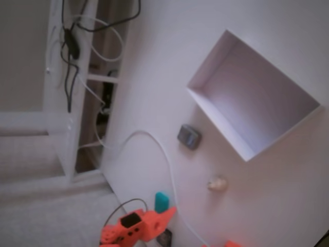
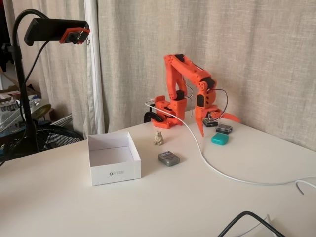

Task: Grasp the green cube and put it in the bin.

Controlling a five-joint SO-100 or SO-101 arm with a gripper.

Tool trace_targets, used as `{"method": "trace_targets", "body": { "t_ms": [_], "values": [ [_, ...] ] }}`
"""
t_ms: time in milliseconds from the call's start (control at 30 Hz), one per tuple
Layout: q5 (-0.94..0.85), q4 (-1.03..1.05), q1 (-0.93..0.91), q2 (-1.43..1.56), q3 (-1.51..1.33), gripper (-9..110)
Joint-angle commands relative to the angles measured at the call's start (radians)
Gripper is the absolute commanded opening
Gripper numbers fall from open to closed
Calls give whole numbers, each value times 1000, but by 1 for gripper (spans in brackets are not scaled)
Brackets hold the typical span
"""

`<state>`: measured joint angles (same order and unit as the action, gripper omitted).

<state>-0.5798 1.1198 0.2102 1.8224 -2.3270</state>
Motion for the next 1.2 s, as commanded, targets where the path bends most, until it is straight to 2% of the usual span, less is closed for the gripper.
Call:
{"method": "trace_targets", "body": {
  "t_ms": [0, 433, 533, 600, 667, 700, 1167],
  "values": [
    [3, -8, 11, -37, 18, 75],
    [6, -40, 11, -181, 123, 75],
    [8, -38, 9, -192, 124, 65],
    [8, -31, -2, -193, 124, 64],
    [6, -29, -11, -187, 114, 52],
    [6, -29, -14, -187, 112, 50],
    [2, 8, -67, -189, 94, 46]
  ]
}}
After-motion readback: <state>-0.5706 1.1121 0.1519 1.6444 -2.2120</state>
